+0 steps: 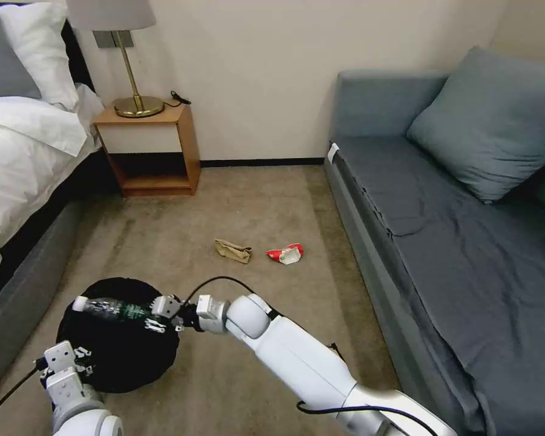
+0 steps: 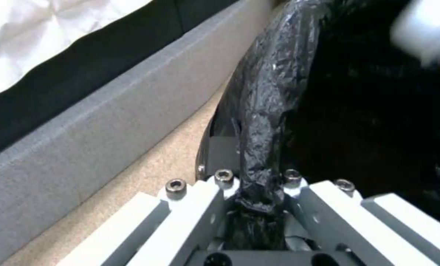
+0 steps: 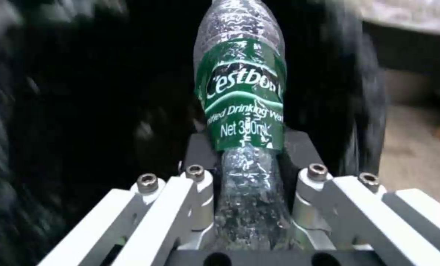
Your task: Pick up the trash bin, then pick up the garbage on the floor and place it into the trash bin.
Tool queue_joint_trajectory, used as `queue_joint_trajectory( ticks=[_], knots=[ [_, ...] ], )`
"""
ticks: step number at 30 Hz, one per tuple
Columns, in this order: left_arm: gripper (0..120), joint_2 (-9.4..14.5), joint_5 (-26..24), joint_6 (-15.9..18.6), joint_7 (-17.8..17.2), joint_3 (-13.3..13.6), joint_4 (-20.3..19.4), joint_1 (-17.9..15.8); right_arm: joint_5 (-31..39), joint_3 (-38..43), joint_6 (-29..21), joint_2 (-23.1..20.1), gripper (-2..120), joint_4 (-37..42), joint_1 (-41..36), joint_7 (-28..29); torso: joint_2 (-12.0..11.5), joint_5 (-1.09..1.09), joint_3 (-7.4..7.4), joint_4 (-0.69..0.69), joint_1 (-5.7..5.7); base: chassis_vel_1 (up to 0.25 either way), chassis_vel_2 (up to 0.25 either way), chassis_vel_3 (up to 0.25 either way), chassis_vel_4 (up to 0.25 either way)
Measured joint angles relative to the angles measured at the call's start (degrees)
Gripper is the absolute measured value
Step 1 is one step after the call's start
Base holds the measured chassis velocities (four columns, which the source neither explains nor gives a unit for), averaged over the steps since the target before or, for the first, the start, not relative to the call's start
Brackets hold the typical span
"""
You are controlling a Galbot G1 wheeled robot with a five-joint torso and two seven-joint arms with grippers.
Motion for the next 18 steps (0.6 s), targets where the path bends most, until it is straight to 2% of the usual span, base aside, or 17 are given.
queue_joint_trajectory(
  ticks=[4, 18],
  knots=[
    [1, -0.1, -0.6, 0.1, 0.0, 0.4, -0.6, 0.5, -1.5, 0.3, 0.8, 0.0, 20, -2.1, -0.3, 1.9, 0.0, 0.0, 0.0, 0.0, 0.0, 0.0, 0.0, 0.0, 0.0],
    [1, -0.1, -0.6, 0.2, -0.1, 0.7, 0.0, 0.6, -2.7, -0.3, 1.1, -0.1, 70, -1.7, -1.3, 2.6, 0.0, 0.0, 0.0, 0.0, 0.0, 0.0, 0.0, 0.0, 0.0]
  ],
)
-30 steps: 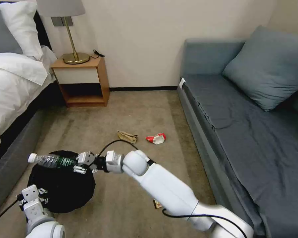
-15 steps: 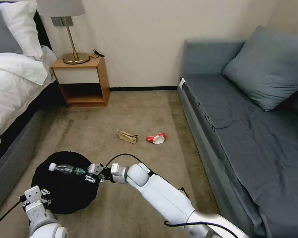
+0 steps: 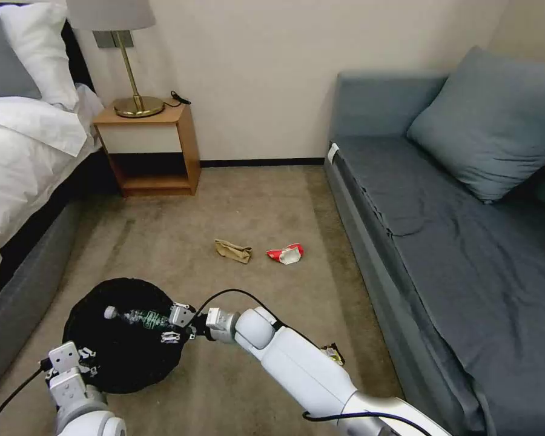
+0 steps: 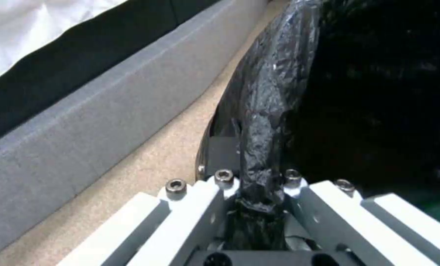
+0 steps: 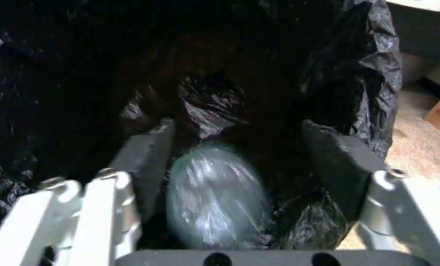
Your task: Pick up the trash bin, then pick up the garbage on the floor and place it into the trash bin.
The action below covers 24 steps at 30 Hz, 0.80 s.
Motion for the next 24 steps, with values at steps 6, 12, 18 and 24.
queue_joint_trajectory(
  ticks=[6, 12, 18, 24],
  knots=[
    [1, 0.1, -0.2, 0.0, -0.1, -0.4, 0.1, 0.0, -0.2, -0.2, 0.1, 0.0, 95, 0.1, -0.1, 0.0, 0.0, 0.0, 0.0, 0.0, 0.0, 0.0, 0.0, 0.0, 0.0],
    [1, 0.1, -0.2, -0.2, -0.1, -0.5, 0.2, 0.3, -0.2, -0.3, 0.1, 0.0, 100, 0.3, -0.1, 0.0, 0.0, 0.0, 0.0, 0.0, 0.0, 0.0, 0.0, 0.0, 0.0],
    [1, 0.1, -0.3, -0.4, -0.1, -0.5, 0.4, 0.5, 0.3, -0.4, 0.0, 0.0, 100, 0.8, 1.1, 0.1, 0.0, 0.0, 0.0, 0.0, 0.0, 0.0, 0.0, 0.0, 0.0],
    [1, 0.1, -0.3, -0.6, -0.1, -0.5, 0.4, 0.6, 1.5, 0.2, -0.4, 0.0, 100, 1.3, 2.7, 0.5, 0.0, 0.0, 0.0, 0.0, 0.0, 0.0, 0.0, 0.0, 0.0]
  ],
)
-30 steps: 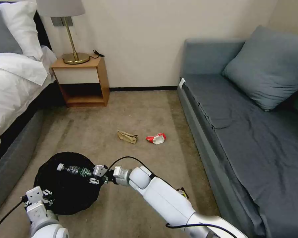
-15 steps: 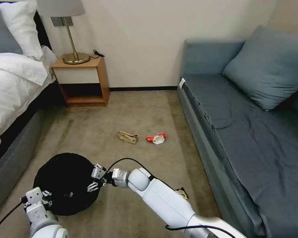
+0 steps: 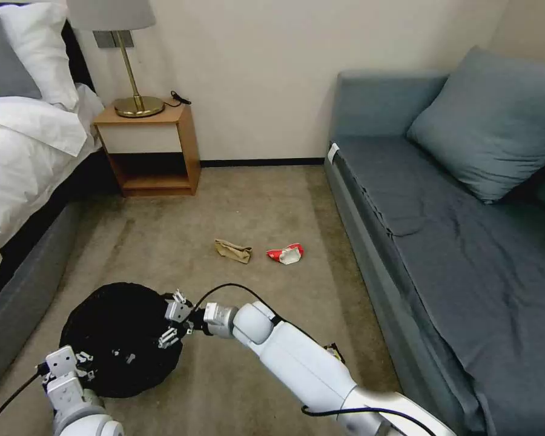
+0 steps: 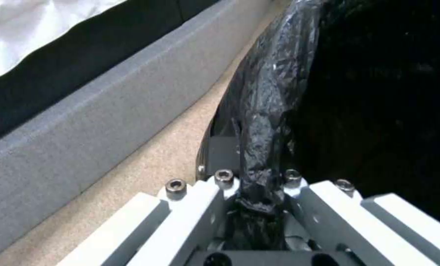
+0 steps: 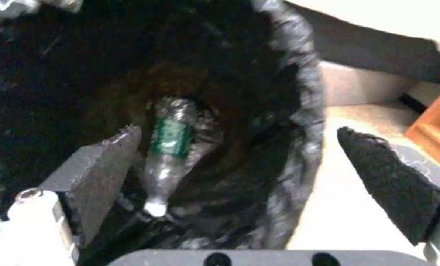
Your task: Pick up the trash bin, then pick up the garbage on the floor and place it into the trash bin.
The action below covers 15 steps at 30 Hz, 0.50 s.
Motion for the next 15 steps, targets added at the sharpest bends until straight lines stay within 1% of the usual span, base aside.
queue_joint_trajectory(
  ticks=[9, 11, 15],
  knots=[
    [1, 0.1, -0.2, -0.2, 0.0, -0.3, 0.0, 0.3, 2.0, 1.6, -0.6, 0.0, 100, 0.1, 2.9, 0.8, 0.0, 0.0, 0.0, 0.0, 0.0, 0.0, 0.0, 0.0, 0.0],
    [1, 0.1, -0.6, -0.4, 0.0, -0.4, 0.0, 0.5, 3.0, 2.8, -0.7, -0.7, 100, 0.0, 4.7, 1.2, 0.0, 0.0, 0.0, 0.0, 0.0, 0.0, 0.0, 0.0, 0.0],
    [1, 0.0, -1.2, -0.5, 0.0, -0.2, 0.0, 0.6, 3.6, 4.1, -0.8, -1.1, 100, -0.4, 5.9, 1.4, 0.0, 0.0, 0.0, 0.0, 0.0, 0.0, 0.0, 0.0, 0.0]
  ],
)
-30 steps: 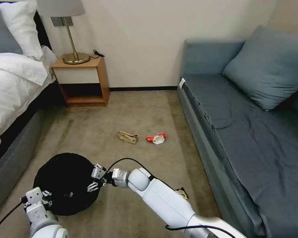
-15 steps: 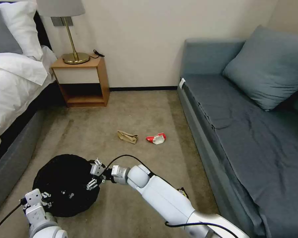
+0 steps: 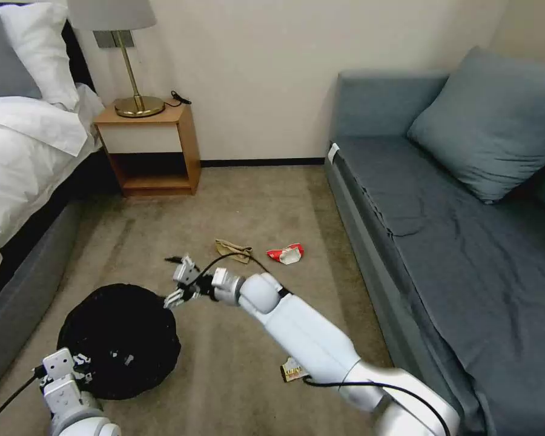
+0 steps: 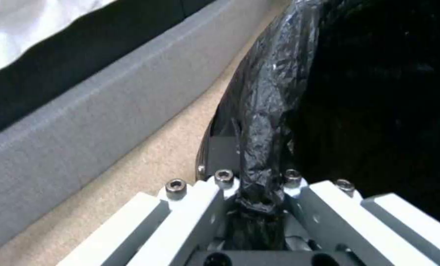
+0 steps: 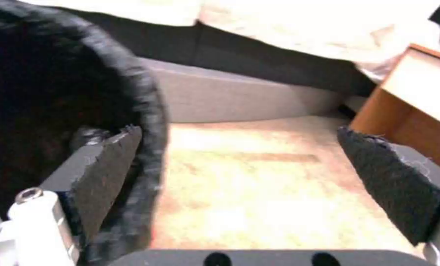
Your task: Pick up the trash bin, then pick up the garbage on the floor and place it into the trash bin.
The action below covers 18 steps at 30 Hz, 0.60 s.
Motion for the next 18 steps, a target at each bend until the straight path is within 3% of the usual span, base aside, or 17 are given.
queue_joint_trajectory(
  ticks=[10, 18],
  knots=[
    [1, 0.0, -0.2, 0.0, 0.0, -0.1, 0.2, 0.0, 1.0, 5.9, 0.2, -1.1, 100, -3.5, 3.0, 1.1, 0.0, 0.0, 0.0, 0.0, 0.0, 0.0, 0.0, 0.0, 0.0],
    [1, 0.6, -0.6, -0.2, -0.2, -1.4, 0.1, 1.0, 1.4, 10.0, 1.4, -6.9, 100, -7.8, 3.7, 1.6, 0.0, 0.01, 0.0, -0.01, 0.0, 0.0, 0.0, 0.0, 0.0]
  ],
)
